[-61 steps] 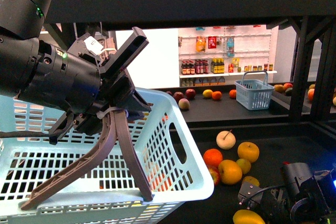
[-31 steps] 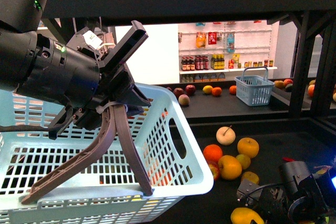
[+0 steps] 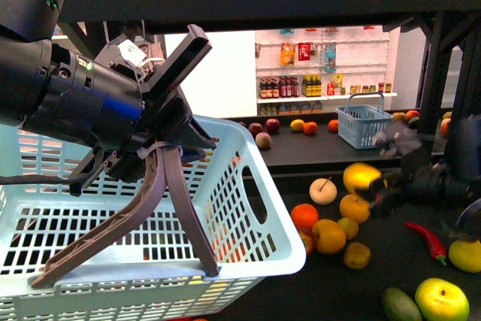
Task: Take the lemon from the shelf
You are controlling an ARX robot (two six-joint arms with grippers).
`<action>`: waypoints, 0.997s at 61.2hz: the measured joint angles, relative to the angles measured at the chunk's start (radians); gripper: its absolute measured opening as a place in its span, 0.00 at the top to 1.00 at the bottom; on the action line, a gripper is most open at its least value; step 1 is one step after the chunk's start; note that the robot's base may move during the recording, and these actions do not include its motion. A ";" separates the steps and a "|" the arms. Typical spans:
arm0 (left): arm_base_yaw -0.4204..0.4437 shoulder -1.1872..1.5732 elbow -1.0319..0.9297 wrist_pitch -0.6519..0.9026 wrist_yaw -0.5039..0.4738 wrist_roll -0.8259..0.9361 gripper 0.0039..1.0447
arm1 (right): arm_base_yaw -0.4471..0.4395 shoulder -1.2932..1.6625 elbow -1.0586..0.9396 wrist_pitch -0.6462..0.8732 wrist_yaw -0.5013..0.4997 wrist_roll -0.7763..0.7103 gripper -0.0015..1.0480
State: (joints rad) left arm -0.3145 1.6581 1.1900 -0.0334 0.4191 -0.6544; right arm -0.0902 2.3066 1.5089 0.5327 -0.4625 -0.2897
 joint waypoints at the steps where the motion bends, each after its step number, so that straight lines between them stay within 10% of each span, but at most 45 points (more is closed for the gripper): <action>1: 0.000 0.000 0.000 0.000 0.000 0.000 0.87 | 0.000 -0.044 -0.027 0.004 -0.010 0.037 0.52; 22: 0.000 0.000 0.000 0.000 0.000 0.000 0.87 | 0.108 -0.462 -0.302 -0.067 -0.166 0.352 0.53; 61: 0.000 0.000 0.000 0.000 0.000 0.000 0.87 | 0.393 -0.315 -0.315 -0.042 0.100 0.439 0.53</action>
State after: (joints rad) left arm -0.3145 1.6581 1.1900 -0.0334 0.4191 -0.6548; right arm 0.3027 1.9915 1.1934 0.4904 -0.3626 0.1490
